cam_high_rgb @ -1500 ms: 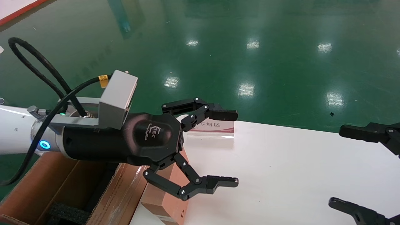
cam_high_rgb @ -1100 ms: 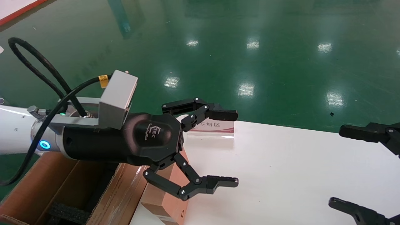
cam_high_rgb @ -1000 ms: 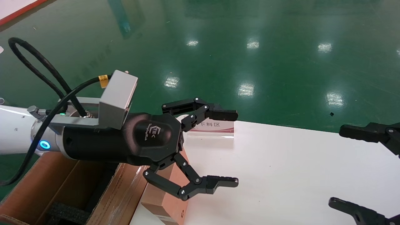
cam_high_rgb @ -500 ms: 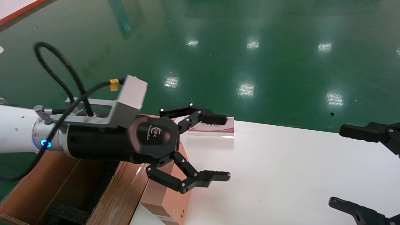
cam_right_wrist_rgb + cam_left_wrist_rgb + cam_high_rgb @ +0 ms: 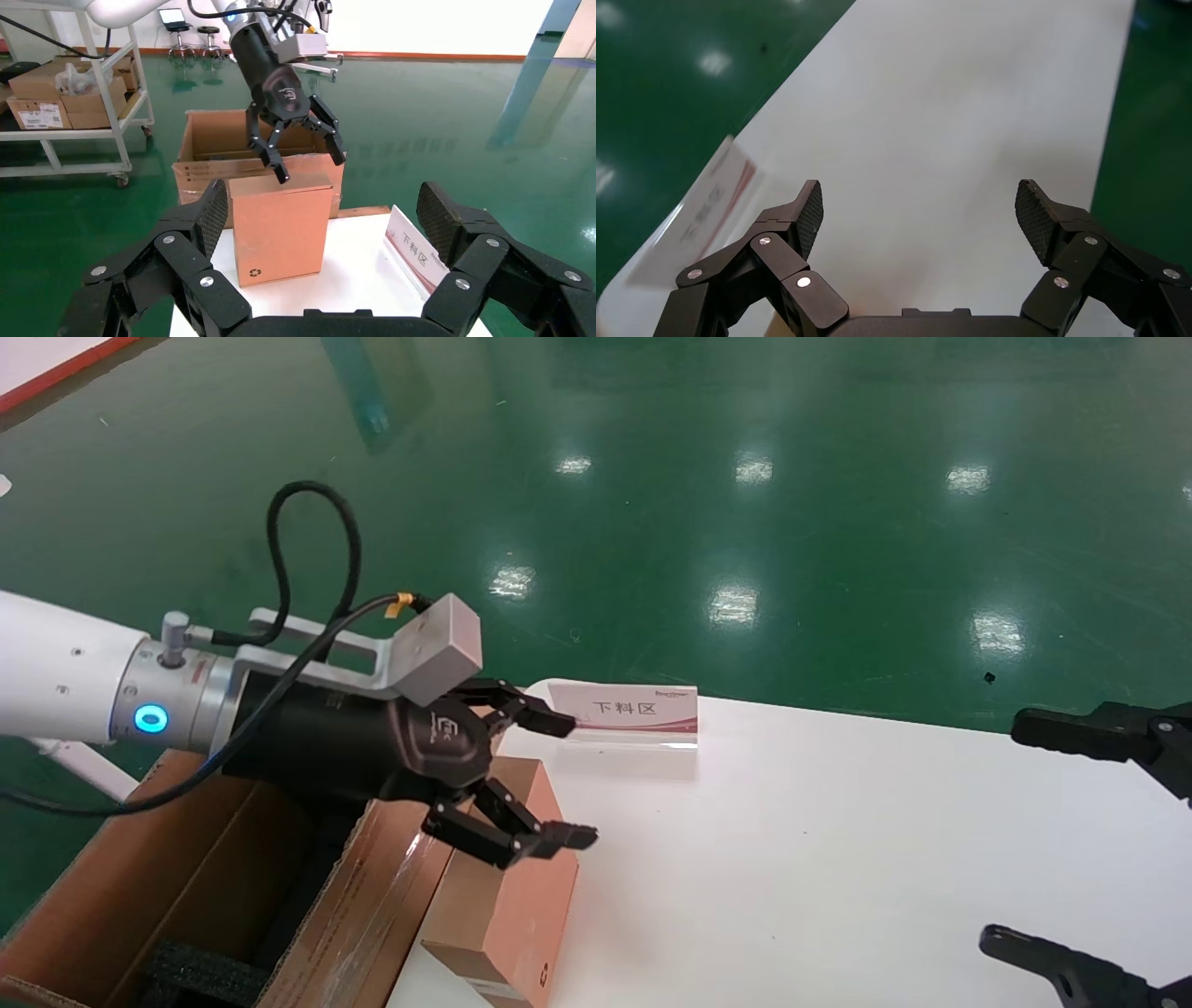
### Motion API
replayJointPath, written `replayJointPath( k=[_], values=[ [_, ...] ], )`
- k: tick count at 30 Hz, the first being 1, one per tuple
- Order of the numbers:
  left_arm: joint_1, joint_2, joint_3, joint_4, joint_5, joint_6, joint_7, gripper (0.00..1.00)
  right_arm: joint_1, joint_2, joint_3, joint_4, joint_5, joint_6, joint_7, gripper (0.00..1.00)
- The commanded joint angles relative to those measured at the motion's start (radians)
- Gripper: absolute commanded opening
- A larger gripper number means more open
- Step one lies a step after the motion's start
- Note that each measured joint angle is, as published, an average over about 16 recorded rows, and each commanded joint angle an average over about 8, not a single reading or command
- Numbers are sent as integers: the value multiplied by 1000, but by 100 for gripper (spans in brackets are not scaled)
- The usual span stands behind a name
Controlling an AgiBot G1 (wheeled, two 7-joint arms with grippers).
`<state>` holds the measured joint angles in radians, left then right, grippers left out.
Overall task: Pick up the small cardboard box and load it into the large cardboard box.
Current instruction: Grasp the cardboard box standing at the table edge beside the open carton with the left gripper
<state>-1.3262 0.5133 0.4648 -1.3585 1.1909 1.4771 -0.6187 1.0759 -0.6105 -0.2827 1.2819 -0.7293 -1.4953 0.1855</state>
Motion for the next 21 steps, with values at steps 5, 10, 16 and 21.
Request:
replayJointPath(
  k=[5, 10, 16, 21],
  values=[
    [-72, 5, 38, -2, 48, 41, -109, 100, 0, 0, 0, 0, 0, 0, 0, 100],
    [-119, 11, 81, -1, 41, 76, -156, 100, 0, 0, -1, 0, 1, 0, 0, 100],
    [-201, 30, 176, -4, 85, 89, -198, 100, 0, 1, -1, 0, 1, 1, -1, 100],
    [-286, 48, 280, -5, 130, 96, -227, 100, 0, 1, -2, 0, 1, 1, -1, 100]
  ],
)
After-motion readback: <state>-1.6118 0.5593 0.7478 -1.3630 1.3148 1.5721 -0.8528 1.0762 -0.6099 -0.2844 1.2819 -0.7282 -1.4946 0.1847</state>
